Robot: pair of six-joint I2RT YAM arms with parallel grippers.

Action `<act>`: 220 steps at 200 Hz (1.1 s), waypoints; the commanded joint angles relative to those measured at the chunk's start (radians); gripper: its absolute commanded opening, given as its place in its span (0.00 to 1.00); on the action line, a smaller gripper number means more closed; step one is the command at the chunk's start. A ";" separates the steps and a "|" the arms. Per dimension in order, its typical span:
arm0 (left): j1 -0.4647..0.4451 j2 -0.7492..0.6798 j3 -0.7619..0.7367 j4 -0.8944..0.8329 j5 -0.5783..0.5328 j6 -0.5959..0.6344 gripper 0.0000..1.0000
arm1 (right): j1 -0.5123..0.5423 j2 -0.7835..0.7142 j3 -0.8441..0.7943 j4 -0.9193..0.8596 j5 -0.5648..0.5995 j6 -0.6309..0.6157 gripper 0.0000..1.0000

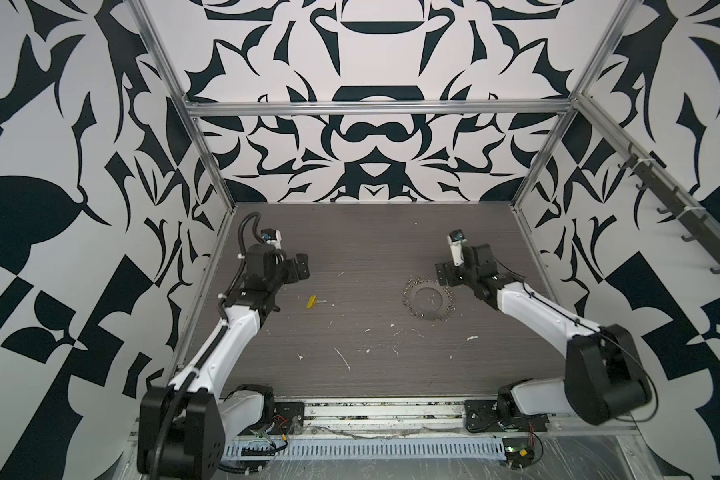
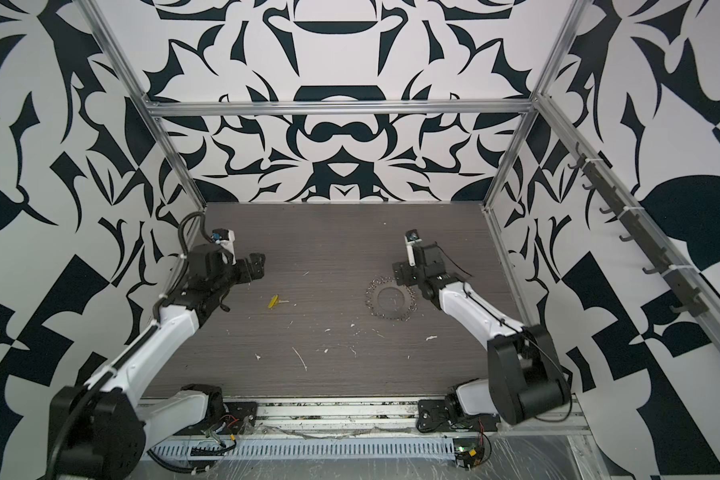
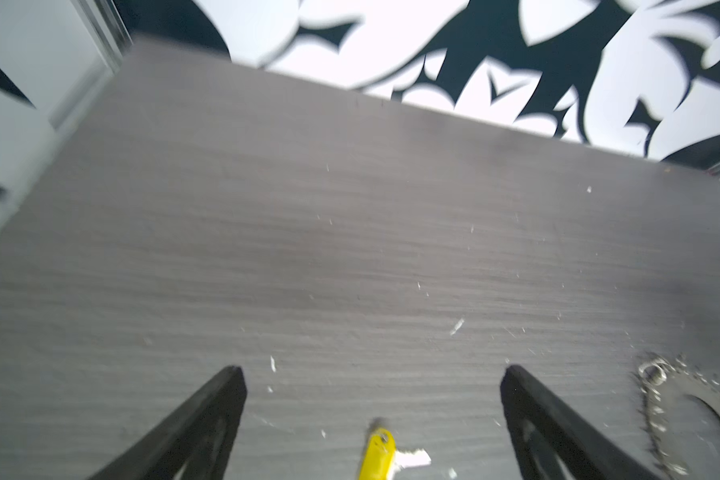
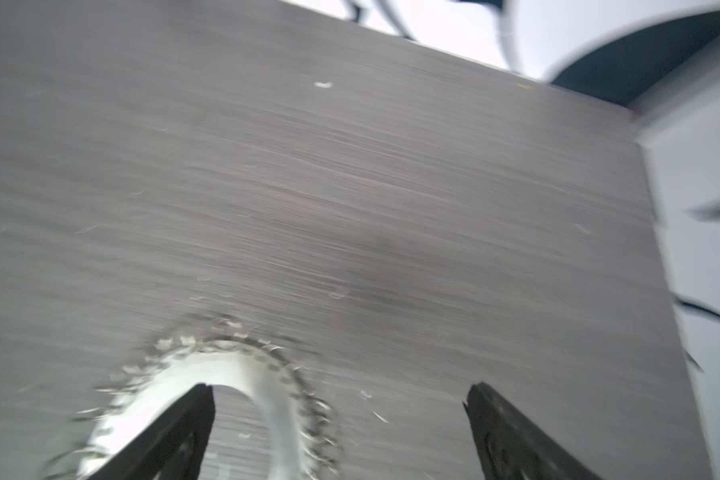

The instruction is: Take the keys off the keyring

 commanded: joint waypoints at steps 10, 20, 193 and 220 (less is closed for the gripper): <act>0.002 -0.046 -0.201 0.483 -0.153 0.103 0.99 | -0.032 -0.044 -0.237 0.426 0.218 0.053 1.00; 0.002 -0.039 -0.216 0.500 -0.199 0.114 0.99 | -0.034 -0.028 -0.285 0.532 0.247 0.028 1.00; 0.111 0.143 -0.375 0.808 -0.236 0.204 0.99 | -0.049 0.262 -0.403 1.032 0.247 -0.031 1.00; 0.116 0.274 -0.444 1.030 -0.212 0.188 0.99 | -0.050 0.263 -0.403 1.030 0.251 -0.031 1.00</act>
